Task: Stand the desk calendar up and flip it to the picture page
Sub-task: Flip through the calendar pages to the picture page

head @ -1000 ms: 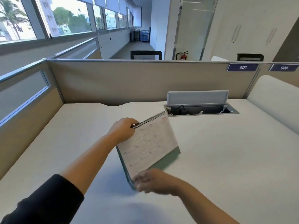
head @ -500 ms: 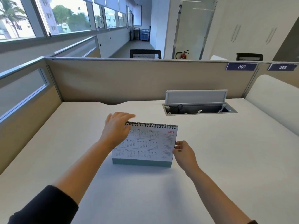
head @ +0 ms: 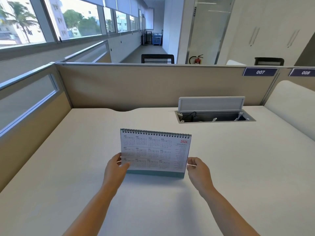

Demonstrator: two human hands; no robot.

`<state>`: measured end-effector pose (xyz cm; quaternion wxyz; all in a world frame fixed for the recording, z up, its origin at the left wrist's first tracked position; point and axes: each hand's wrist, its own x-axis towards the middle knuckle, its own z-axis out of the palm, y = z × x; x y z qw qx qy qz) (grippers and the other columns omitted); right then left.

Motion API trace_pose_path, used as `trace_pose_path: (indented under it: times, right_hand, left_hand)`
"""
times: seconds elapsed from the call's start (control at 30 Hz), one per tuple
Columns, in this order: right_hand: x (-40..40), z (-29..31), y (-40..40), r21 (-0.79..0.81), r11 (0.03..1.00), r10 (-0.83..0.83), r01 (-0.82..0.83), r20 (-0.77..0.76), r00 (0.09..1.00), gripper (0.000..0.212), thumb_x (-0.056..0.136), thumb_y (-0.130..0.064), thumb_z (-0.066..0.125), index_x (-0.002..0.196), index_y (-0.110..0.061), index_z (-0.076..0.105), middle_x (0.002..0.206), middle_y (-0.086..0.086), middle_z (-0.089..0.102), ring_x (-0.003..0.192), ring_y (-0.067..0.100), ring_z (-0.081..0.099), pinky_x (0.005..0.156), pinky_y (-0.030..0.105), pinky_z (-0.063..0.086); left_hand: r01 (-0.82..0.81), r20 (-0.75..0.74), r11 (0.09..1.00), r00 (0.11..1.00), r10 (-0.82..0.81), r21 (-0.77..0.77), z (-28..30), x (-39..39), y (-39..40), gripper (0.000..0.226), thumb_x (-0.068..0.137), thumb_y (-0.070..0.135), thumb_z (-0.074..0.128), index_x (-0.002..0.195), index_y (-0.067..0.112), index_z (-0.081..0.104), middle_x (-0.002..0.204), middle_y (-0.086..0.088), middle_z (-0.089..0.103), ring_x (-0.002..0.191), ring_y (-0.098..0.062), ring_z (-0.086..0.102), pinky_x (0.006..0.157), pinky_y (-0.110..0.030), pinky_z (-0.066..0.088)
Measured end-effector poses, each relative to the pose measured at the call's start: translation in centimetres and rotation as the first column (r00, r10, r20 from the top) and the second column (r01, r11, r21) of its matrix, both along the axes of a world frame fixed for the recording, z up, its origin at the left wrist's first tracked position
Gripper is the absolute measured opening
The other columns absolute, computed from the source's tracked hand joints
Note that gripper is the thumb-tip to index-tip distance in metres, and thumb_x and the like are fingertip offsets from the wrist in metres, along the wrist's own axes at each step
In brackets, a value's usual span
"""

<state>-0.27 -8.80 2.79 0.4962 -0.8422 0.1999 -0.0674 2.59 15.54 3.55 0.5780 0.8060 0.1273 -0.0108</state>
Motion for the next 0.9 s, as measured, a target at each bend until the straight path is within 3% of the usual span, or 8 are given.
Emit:
trace_pose_path:
  times: [0.23,0.47,0.53,0.63,0.67,0.77,0.9]
  right_hand:
    - [-0.5,0.2,-0.4,-0.009,0.999,0.033,-0.033,0.019,0.999,0.027,0.087,-0.001,0.046,0.1,-0.013,0.066,0.091,-0.005,0.064,0.082,0.012,0.056,0.059,0.009,0.038]
    - [-1.0,0.6,-0.4,0.022,1.0,0.014,-0.014,0.017,1.0,0.024,0.087,0.0,0.049,0.098,-0.014,0.066,0.086,-0.008,0.062,0.083,0.012,0.056,0.073,0.023,0.039]
    - [-1.1,0.6,-0.5,0.043,0.999,-0.011,0.01,0.022,1.0,0.02,0.086,-0.001,0.051,0.094,-0.015,0.063,0.088,-0.006,0.061,0.083,0.013,0.056,0.072,0.022,0.04]
    - [-1.3,0.5,-0.7,0.076,0.997,-0.017,0.013,0.051,0.999,0.009,0.084,-0.008,0.059,0.079,-0.016,0.059,0.084,-0.002,0.064,0.075,0.014,0.057,0.062,0.021,0.043]
    - [-1.4,0.5,-0.8,0.092,0.996,-0.01,0.004,0.061,0.998,0.007,0.082,-0.011,0.062,0.077,-0.014,0.059,0.082,0.001,0.065,0.074,0.017,0.057,0.062,0.024,0.044]
    - [-1.5,0.9,-0.7,0.172,0.984,0.03,-0.039,0.055,0.998,0.013,0.08,-0.015,0.068,0.082,-0.01,0.056,0.081,0.011,0.067,0.072,0.023,0.06,0.068,0.035,0.049]
    - [-1.7,2.0,-0.9,0.315,0.944,0.082,-0.096,0.058,0.995,0.019,0.086,-0.031,0.059,0.095,-0.015,0.059,0.08,0.007,0.072,0.07,0.016,0.07,0.056,0.024,0.053]
  left_hand:
    - [0.018,-0.013,1.0,1.0,-0.018,-0.014,0.2,-1.3,0.2,0.044,0.087,0.008,0.049,0.129,0.021,0.049,0.102,0.002,0.062,0.098,-0.019,0.056,0.08,-0.03,0.044]
    - [-0.034,-0.023,0.999,0.999,0.033,-0.016,0.0,-1.7,0.0,0.043,0.087,0.013,0.052,0.13,0.02,0.049,0.114,-0.005,0.065,0.107,-0.023,0.056,0.082,-0.034,0.045]
    - [-0.088,-0.013,0.996,0.996,0.088,-0.003,0.0,-1.7,0.1,0.034,0.087,0.012,0.052,0.12,0.015,0.056,0.11,-0.006,0.065,0.106,-0.025,0.057,0.076,-0.03,0.048]
    - [-0.142,0.026,0.99,0.989,0.142,-0.017,0.3,-1.7,0.4,0.005,0.085,0.012,0.055,0.083,0.012,0.059,0.087,-0.006,0.065,0.087,-0.027,0.06,0.057,-0.026,0.043]
    - [-0.13,0.037,0.991,0.991,0.131,-0.015,0.4,-1.7,0.5,0.008,0.084,0.012,0.055,0.077,0.011,0.058,0.081,-0.006,0.065,0.081,-0.027,0.061,0.055,-0.027,0.044]
    - [-0.042,0.052,0.998,0.998,0.044,-0.036,1.3,-2.0,0.5,0.008,0.085,0.014,0.057,0.077,0.016,0.06,0.079,-0.001,0.067,0.073,-0.017,0.064,0.053,-0.023,0.046]
    - [0.051,0.017,0.981,0.999,-0.049,-0.186,3.5,-2.0,1.5,0.006,0.084,0.016,0.059,0.085,0.014,0.065,0.081,-0.005,0.073,0.076,-0.023,0.068,0.056,-0.028,0.052]
